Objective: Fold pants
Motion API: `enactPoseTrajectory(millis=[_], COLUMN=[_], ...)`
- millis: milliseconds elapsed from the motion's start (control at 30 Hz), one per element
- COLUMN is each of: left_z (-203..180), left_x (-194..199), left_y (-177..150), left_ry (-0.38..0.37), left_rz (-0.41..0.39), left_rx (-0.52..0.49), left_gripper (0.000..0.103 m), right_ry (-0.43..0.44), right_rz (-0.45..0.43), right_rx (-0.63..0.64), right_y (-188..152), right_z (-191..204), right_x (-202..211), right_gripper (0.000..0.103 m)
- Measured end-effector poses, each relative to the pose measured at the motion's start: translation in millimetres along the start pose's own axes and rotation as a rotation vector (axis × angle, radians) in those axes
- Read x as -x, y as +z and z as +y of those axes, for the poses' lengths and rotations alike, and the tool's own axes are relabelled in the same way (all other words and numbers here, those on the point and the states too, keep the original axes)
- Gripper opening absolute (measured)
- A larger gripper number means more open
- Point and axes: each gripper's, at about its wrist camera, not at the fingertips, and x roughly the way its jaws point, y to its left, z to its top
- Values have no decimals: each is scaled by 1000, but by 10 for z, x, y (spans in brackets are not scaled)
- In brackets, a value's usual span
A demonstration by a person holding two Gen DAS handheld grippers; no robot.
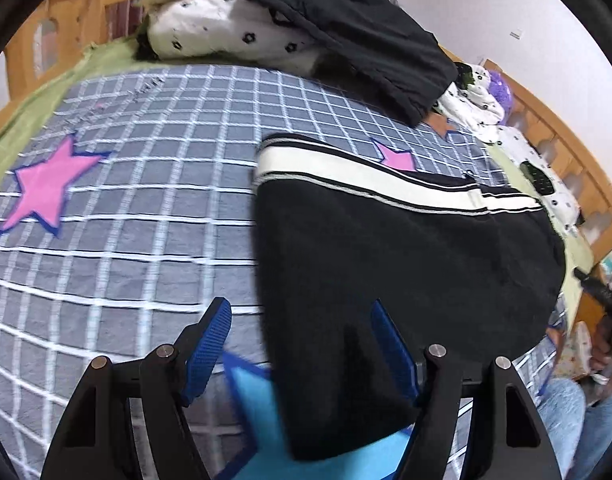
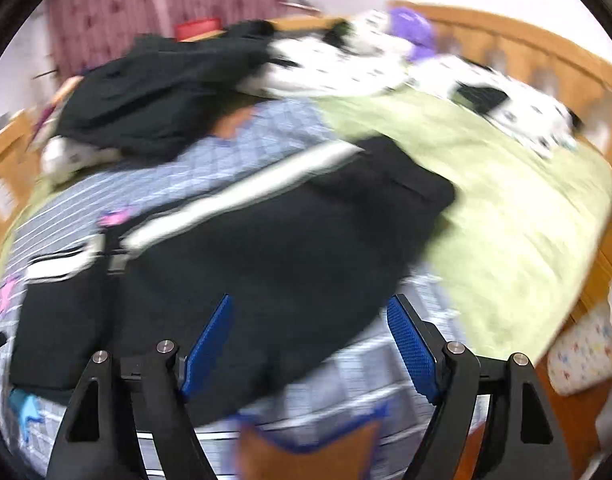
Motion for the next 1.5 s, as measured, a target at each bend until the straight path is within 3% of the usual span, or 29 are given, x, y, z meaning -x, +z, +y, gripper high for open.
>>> enactPoseTrajectory(millis=[267, 367, 400, 433, 467, 500, 600, 733, 833, 967, 1133, 1267, 1333, 1400, 1467, 1500], left_z=[138, 184, 182, 179, 172, 160, 125, -57, -103, 133, 777, 1288, 1538, 1757, 1894, 1904], left_x=[-518, -603, -636, -690, -718, -748, -660, -300, -99, 264, 756, 791, 579, 328, 126, 88], left_y=[127, 192, 224, 268, 293, 323, 421, 597, 740, 932, 1055, 818, 663, 486, 349, 350], left_ry=[-59, -79, -82, -80, -80, -73, -73, -70, -95, -111, 32, 196, 235, 267, 297, 302], left_rz=[84, 62, 60, 66, 68, 75, 55, -67, -114, -164, -184, -140, -83, -18, 38, 62], left_rx=[119, 130, 127, 127, 129, 129, 134, 122, 105, 119, 157, 144, 174, 237, 294, 301], left_gripper=[69, 69, 69, 66, 52, 40, 12, 10, 10, 10, 10, 11, 11, 16, 28, 30], right_ry=[105, 125, 125, 129, 129, 77, 82, 39, 42, 87, 220, 344, 342, 283, 117, 76], right_rz=[24, 20, 8, -1, -2, -23, -100, -214, -282, -358, -380, -294, -205, -49, 74, 138], right_rx=[-159, -209, -210, -209, -206, -197, -182, -54, -21, 14, 56, 72, 138, 205, 282, 318], right_y=[122, 214, 237, 273, 308, 347, 442, 635, 801, 1057, 1140, 905, 686, 427, 147, 5], right_z=[-462, -565, -577, -573, -563, -544, -493, -146, 138, 547, 1117, 1444, 1593, 1707, 1762, 1735], right_x=[-767, -1028, -1042, -1058, -1068, -1046, -872, -484, -177, 248, 598, 472, 178, -273, -675, -833], right_gripper=[78, 75, 71, 57, 46, 19, 12, 10, 10, 10, 10, 11, 11, 12, 17, 18])
